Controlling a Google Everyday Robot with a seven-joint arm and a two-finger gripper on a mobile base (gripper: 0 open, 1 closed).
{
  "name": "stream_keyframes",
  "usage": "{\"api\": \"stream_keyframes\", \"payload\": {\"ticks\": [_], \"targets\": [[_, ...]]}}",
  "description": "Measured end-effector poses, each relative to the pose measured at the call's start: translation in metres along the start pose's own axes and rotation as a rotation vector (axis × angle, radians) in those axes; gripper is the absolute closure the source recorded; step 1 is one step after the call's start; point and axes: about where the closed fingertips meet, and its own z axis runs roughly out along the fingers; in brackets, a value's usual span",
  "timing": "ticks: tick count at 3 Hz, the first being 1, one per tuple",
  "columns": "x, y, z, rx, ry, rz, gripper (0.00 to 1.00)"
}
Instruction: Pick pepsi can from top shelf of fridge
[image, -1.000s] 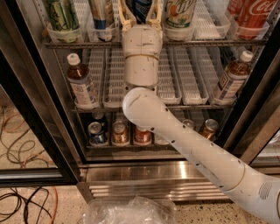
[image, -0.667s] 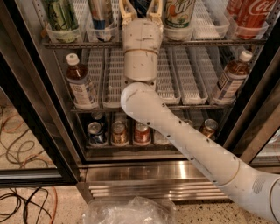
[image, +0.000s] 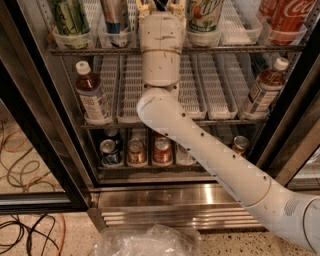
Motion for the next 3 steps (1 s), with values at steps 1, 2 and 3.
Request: {"api": "stream_keyframes", "payload": {"ticks": [1, 2, 3], "targets": [[-0.007, -0.009, -0.02, -0.006, -0.003, -0.01, 1.0], [-0.021, -0.011, -0.034, -0.036, -0.035, 0.003, 1.0], [-0.021, -0.011, -0.034, -0.036, -0.035, 0.003, 1.0]]}}
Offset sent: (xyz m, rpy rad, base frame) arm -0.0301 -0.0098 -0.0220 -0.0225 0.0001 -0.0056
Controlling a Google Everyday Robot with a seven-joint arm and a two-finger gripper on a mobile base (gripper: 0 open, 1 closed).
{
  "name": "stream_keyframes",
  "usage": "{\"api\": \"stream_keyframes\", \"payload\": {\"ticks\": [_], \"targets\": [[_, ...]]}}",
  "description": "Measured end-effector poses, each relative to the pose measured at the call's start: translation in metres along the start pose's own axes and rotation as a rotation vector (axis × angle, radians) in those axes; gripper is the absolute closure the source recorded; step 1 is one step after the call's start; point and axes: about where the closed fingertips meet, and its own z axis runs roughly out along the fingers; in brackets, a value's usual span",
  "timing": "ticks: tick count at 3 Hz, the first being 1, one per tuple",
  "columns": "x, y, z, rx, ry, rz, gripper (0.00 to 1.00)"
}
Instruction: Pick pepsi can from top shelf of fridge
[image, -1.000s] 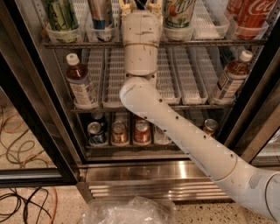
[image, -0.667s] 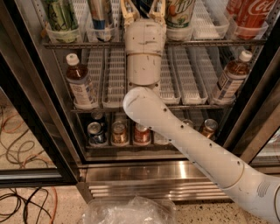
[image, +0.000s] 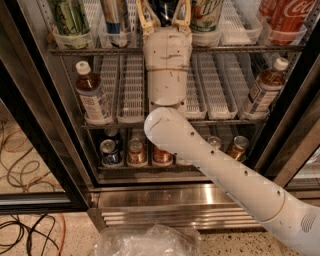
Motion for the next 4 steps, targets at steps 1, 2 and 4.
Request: {"api": "stream_keyframes", "payload": {"ticks": [1, 2, 4], "targets": [[-0.004, 0.001, 0.019, -0.008, -0.042, -0.004, 1.0], [-0.006, 0.003, 0.035, -0.018, -0.086, 0.002, 1.0], [-0.029, -0.008, -0.005, -0.008, -0.104, -0.028, 1.0]]}}
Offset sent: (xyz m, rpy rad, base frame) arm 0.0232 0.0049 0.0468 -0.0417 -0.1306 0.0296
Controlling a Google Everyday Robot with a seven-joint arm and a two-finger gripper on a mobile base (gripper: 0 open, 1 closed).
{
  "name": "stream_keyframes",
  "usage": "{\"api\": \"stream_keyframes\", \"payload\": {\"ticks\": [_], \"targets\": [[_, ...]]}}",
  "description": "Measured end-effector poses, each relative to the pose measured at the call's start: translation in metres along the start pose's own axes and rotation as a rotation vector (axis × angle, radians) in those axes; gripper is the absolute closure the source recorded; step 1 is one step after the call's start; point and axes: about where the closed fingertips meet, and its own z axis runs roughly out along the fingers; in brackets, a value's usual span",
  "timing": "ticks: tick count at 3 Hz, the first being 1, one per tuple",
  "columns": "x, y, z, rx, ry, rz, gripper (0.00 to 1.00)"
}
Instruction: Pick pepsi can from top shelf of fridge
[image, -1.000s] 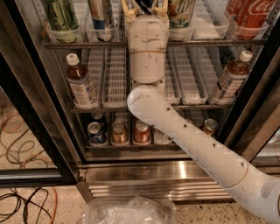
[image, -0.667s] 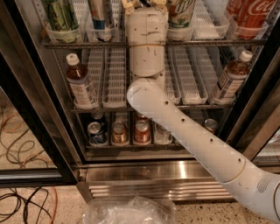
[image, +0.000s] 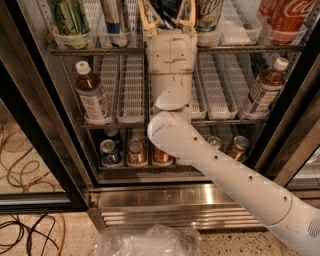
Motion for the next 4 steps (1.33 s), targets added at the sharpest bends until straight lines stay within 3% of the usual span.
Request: {"api": "stream_keyframes", "payload": {"ticks": [2, 4], "targets": [[-0.012, -0.005, -0.019, -0.009, -0.013, 0.007, 1.0], [-0.054, -0.009, -0.07, -0.074, 0.013, 0.023, 1.0]]}}
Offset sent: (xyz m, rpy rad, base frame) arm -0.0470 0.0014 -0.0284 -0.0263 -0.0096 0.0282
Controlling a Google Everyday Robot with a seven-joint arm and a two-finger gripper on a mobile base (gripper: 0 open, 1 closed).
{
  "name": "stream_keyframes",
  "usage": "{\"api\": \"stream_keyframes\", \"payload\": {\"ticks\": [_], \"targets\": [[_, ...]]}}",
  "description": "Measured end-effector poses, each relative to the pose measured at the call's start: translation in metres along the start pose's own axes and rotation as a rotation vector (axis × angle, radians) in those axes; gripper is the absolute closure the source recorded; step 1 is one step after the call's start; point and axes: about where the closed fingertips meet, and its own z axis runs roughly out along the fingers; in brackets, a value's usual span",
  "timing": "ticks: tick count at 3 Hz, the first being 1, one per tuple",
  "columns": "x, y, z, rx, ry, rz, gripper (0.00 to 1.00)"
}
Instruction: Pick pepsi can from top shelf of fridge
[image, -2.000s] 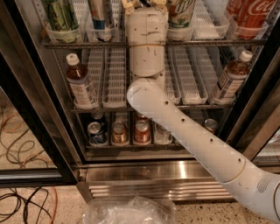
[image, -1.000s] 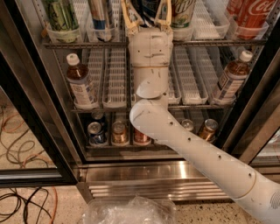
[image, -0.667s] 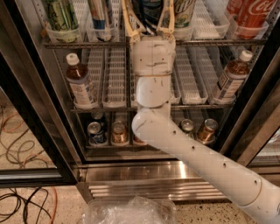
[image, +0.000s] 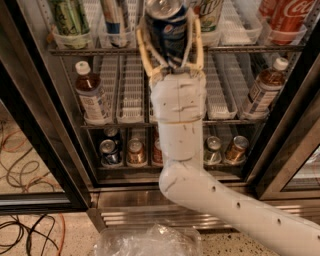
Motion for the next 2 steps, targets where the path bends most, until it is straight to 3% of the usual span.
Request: {"api": "stream_keyframes", "payload": {"ticks": [1, 2], "targets": [[-0.019, 0.002, -0.032, -0.047, 0.043, 0.007, 1.0], [-0.044, 0.002, -0.075, -0.134, 0.115, 0.029, 1.0]]}}
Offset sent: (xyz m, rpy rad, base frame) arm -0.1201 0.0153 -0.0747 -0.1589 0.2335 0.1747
